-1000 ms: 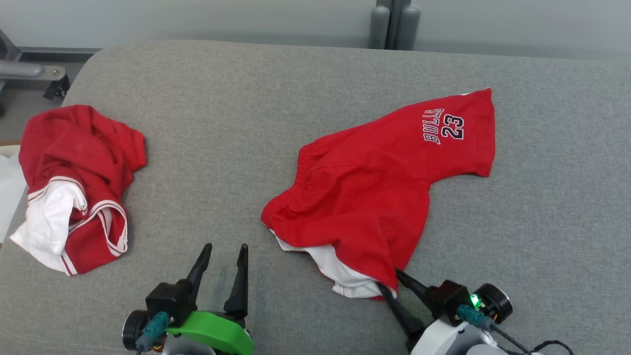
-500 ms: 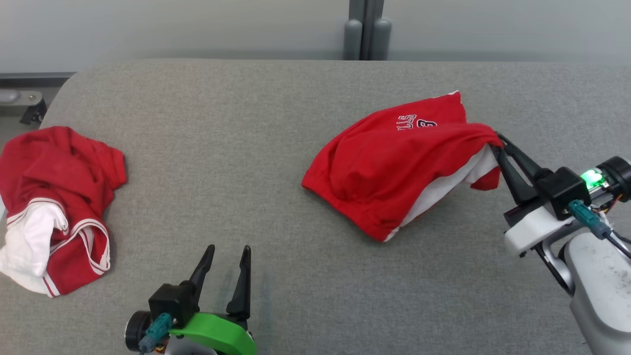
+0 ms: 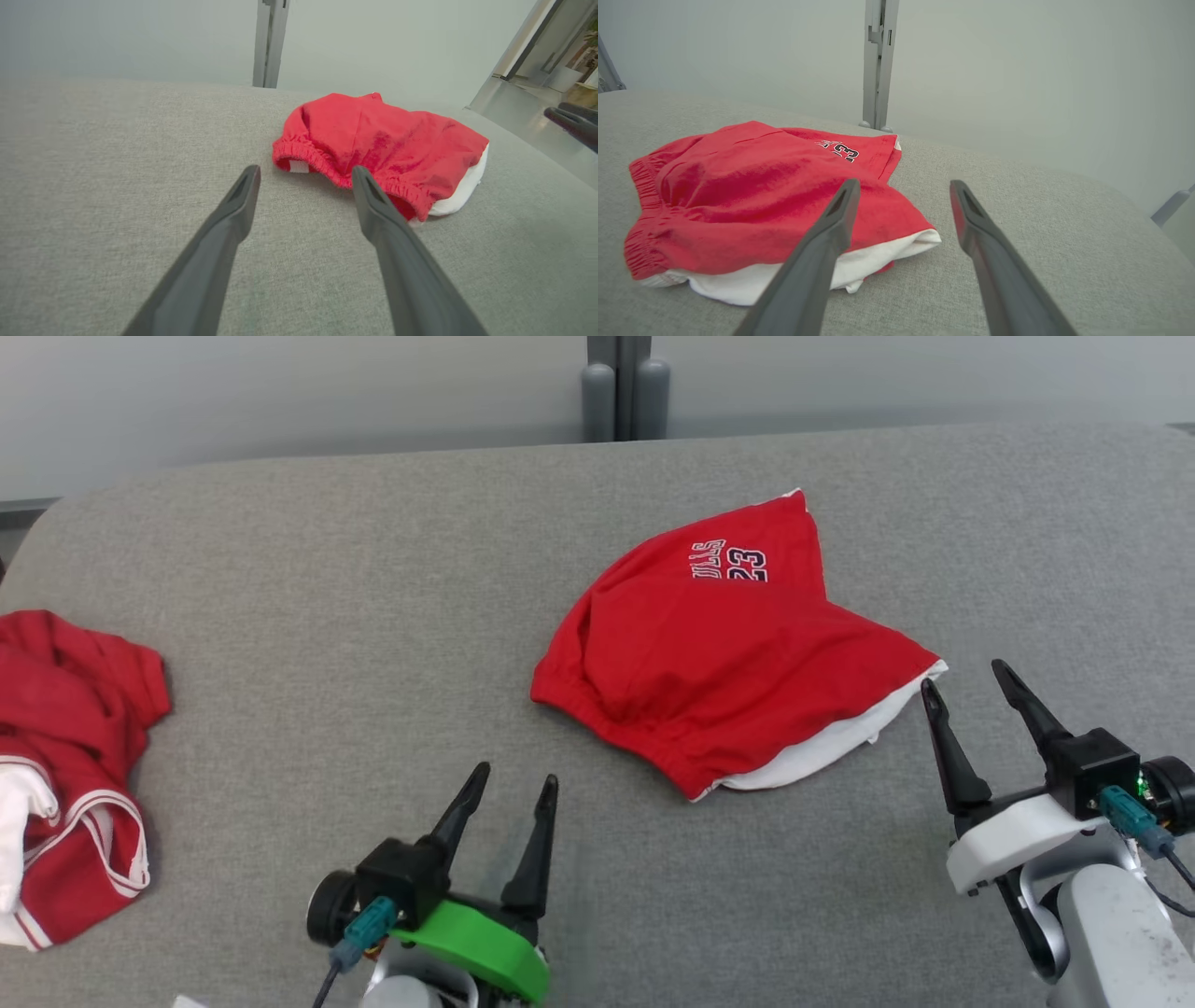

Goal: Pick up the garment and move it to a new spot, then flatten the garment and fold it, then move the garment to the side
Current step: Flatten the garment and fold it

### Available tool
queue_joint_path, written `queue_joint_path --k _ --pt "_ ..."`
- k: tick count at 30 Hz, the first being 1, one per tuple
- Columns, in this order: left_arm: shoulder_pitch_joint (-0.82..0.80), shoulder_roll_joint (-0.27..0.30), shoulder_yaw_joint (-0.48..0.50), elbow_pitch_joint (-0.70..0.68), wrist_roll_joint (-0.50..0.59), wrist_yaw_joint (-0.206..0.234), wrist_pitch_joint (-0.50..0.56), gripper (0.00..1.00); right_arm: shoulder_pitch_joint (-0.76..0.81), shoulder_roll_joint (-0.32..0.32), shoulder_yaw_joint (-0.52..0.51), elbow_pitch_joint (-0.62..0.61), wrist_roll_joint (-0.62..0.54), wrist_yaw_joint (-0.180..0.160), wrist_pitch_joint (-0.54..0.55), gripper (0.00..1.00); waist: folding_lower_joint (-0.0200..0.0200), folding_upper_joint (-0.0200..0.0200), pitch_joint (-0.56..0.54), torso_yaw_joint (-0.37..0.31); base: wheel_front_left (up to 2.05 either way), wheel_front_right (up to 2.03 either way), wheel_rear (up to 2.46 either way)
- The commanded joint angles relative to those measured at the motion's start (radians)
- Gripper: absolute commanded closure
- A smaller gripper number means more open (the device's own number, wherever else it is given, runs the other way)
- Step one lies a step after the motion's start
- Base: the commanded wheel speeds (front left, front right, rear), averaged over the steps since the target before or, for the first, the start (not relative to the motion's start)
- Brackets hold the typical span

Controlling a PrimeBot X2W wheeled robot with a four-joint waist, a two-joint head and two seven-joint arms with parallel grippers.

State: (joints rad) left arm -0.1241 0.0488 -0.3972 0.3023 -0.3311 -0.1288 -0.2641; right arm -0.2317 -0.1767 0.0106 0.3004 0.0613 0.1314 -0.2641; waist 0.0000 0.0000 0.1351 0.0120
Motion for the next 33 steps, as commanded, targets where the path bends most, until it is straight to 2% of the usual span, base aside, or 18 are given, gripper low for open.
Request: queue_joint_path --k 1,8,13,17,25,26,27,28,33 --pt "-0.037 0.004 -0.027 -0.002 -0.017 -0.003 0.000 0.00 0.011 0.010 -0.009 -0.015 -0.001 -0.001 0.000 0.00 0.0000 0.0000 0.038 -0.039 0.00 0.00 0.00" --pt "-0.152 0.005 -0.186 0.039 -0.064 -0.003 0.000 0.00 -0.017 0.052 0.000 -0.048 -0.009 -0.001 0.000 0.00 0.0000 0.0000 0.110 -0.117 0.00 0.00 0.00" --pt "-0.213 0.005 -0.255 0.092 -0.077 -0.003 -0.001 0.00 -0.041 0.061 0.015 -0.057 -0.005 -0.001 0.000 0.00 0.0000 0.0000 0.157 -0.165 0.00 0.00 0.00" --pt "-0.244 0.005 -0.269 0.131 -0.057 -0.003 -0.001 0.00 -0.052 0.071 0.024 -0.062 -0.010 -0.001 0.000 0.00 0.0000 0.0000 0.183 -0.195 0.00 0.00 0.00" --pt "-0.259 0.005 -0.219 0.226 -0.041 -0.003 -0.001 0.00 -0.058 0.079 0.039 -0.061 -0.011 -0.001 0.000 0.00 0.0000 0.0000 0.199 -0.227 0.00 0.00 0.00" --pt "-0.258 0.005 -0.215 0.234 -0.041 -0.003 0.000 0.18 -0.057 0.079 0.038 -0.060 -0.011 -0.001 0.000 0.00 0.0000 0.0000 0.197 -0.227 0.00 0.00 0.00" --pt "-0.255 0.005 -0.208 0.242 -0.045 -0.003 0.000 0.74 -0.053 0.079 0.035 -0.059 -0.012 -0.001 0.000 0.00 0.0000 0.0000 0.193 -0.225 0.00 0.00 0.00" --pt "-0.254 0.005 -0.204 0.243 -0.047 -0.003 0.000 1.00 -0.049 0.079 0.032 -0.058 -0.012 -0.001 0.000 0.00 0.0000 0.0000 0.190 -0.222 0.00 0.00 0.00" --pt "-0.232 0.005 -0.195 0.208 -0.070 -0.004 0.000 1.00 -0.029 0.080 0.027 -0.047 -0.007 -0.001 0.000 0.00 0.0000 0.0000 0.160 -0.186 0.00 0.00 0.00"
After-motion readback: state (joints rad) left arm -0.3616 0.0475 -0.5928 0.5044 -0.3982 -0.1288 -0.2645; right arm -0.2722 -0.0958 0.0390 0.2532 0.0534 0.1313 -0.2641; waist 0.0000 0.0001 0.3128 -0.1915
